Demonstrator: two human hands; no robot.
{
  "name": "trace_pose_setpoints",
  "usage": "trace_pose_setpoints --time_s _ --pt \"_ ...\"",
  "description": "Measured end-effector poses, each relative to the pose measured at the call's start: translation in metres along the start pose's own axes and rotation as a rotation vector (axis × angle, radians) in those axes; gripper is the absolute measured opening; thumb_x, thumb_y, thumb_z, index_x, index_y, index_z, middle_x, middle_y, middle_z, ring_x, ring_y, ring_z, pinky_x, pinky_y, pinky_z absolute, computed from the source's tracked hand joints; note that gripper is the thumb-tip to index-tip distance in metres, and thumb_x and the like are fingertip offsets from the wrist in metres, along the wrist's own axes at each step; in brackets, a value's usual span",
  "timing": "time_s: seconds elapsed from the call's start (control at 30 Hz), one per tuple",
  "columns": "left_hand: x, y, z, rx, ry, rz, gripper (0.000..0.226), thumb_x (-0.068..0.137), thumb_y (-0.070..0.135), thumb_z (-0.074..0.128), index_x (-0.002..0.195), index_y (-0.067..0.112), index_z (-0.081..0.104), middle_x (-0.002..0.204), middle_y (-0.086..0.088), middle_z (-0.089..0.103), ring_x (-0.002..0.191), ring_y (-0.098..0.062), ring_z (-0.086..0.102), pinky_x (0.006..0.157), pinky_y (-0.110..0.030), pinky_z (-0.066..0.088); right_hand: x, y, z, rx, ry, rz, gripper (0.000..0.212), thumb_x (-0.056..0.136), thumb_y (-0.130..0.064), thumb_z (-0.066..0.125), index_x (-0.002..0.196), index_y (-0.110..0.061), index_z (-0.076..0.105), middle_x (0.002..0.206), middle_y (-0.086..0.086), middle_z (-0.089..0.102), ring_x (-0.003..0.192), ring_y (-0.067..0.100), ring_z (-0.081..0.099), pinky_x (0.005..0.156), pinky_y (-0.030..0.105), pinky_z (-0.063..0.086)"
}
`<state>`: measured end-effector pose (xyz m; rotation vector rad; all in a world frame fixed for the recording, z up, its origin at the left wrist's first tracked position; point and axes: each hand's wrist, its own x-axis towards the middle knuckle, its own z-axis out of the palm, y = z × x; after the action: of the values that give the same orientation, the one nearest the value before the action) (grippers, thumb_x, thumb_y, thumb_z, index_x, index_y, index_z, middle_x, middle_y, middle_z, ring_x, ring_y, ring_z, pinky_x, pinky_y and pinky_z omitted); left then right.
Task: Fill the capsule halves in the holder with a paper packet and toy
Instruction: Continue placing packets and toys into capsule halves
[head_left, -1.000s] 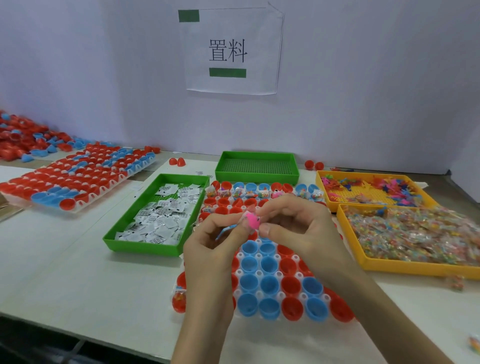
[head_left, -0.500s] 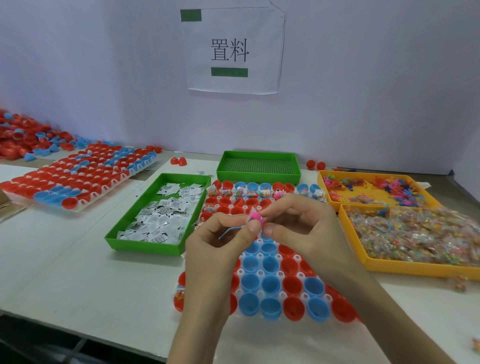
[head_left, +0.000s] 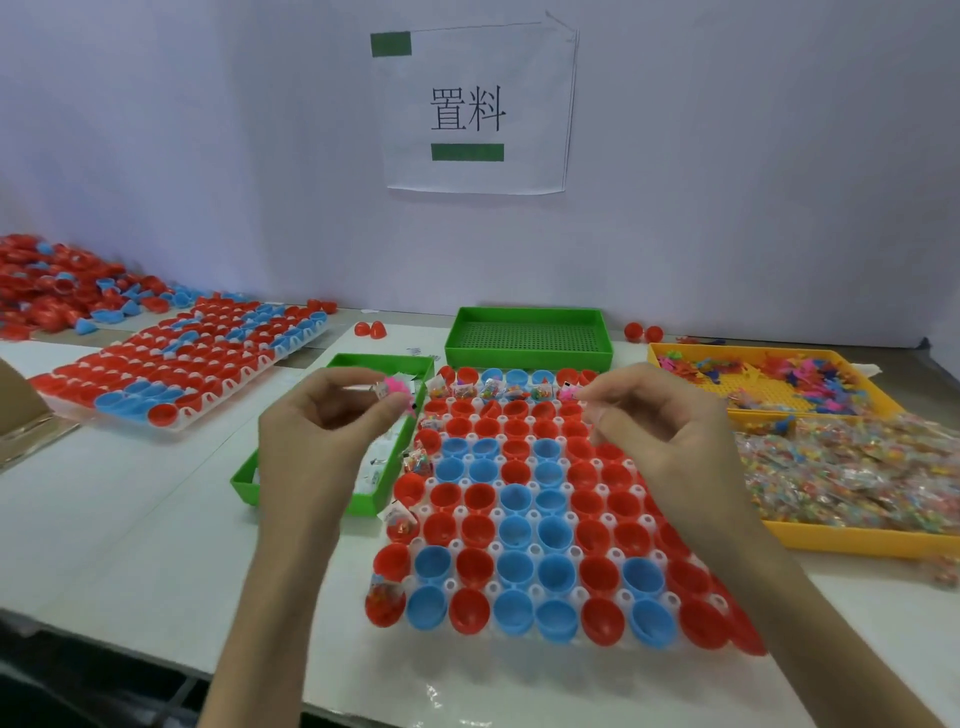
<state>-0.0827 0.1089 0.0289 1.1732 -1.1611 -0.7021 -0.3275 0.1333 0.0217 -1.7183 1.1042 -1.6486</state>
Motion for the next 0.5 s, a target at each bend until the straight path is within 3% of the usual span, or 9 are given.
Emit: trace_pose_setpoints --time_s 0.13,0.27,0.5 --pt "0.031 -0.008 -0.001 0.163 -0.102 0.049 0.034 0.077 0.019 0.083 0.104 0.034 0.071 0.078 0.014 0.075 0.074 -0.001 0.071 0.064 -0.011 0.054 0.001 0.002 0.000 -0.022 0.013 0.020 0.022 0.087 0.005 0.068 0.087 -0.017 0.073 0.078 -0.003 0.071 0.070 0.015 0.065 0.071 0.027 0.057" --pt "0.051 -0.019 0.012 0.301 -0.197 0.072 0.018 0.077 0.017 0.084 0.090 0.027 0.077 0.078 0.007 0.077 0.075 -0.005 0.072 0.074 -0.022 0.058 0.001 0.006 0.004 -0.025 0.004 0.021 0.027 0.086 0.007 0.068 0.083 -0.019 0.073 0.077 -0.002 0.071 0.065 0.014 0.063 0.068 0.030 0.055" --pt "0.071 -0.037 0.040 0.496 -0.319 0.105 0.010 0.078 0.016 0.084 0.085 0.019 0.077 0.081 0.005 0.075 0.071 -0.006 0.070 0.058 -0.008 0.047 0.003 0.008 0.002 -0.033 0.002 0.019 0.029 0.086 0.007 0.069 0.082 -0.022 0.073 0.076 -0.003 0.071 0.063 0.012 0.063 0.066 0.025 0.054"
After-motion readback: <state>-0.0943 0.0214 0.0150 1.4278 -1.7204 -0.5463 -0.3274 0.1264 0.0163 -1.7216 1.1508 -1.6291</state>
